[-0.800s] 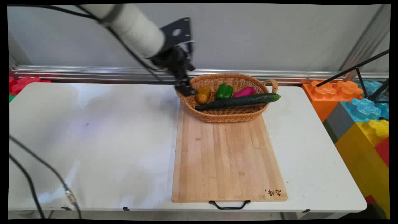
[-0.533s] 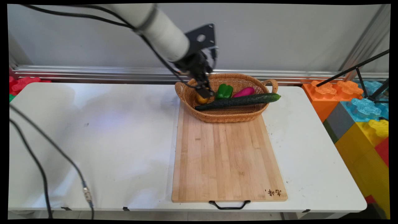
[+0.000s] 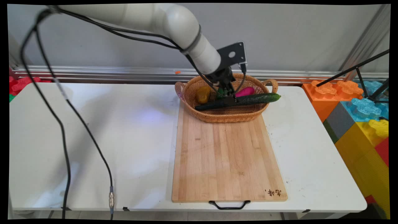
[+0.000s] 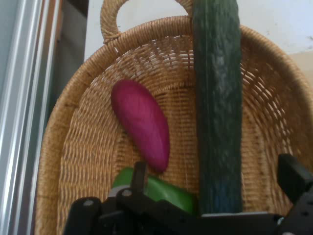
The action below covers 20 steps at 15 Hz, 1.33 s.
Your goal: Pick up the cucumber from the vegetable basket, then place the picked object on the cutting board
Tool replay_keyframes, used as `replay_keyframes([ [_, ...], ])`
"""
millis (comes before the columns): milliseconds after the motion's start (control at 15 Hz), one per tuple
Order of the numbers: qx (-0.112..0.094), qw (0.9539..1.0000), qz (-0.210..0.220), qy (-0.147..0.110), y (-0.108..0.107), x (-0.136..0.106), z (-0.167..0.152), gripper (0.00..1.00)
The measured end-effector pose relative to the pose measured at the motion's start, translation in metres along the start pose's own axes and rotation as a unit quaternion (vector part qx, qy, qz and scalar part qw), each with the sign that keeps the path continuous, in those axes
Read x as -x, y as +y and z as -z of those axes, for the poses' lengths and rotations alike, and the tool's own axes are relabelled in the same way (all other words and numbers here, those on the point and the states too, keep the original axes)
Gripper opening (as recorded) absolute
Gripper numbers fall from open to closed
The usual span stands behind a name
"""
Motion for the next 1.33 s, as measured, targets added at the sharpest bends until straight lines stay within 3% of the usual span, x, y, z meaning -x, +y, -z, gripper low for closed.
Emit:
replay_keyframes([
  [667, 0.023, 0.9996, 0.016, -0.007, -0.004, 0.006, -0.064, 1.00],
  [733, 0.025, 0.9996, 0.016, -0.006, -0.004, 0.006, -0.066, 0.00],
  [1133, 0.036, 0.9991, 0.022, -0.001, 0.002, 0.003, -0.070, 0.00],
  [1333, 0.030, 0.9993, 0.020, 0.005, 0.003, -0.006, -0.058, 0.00],
])
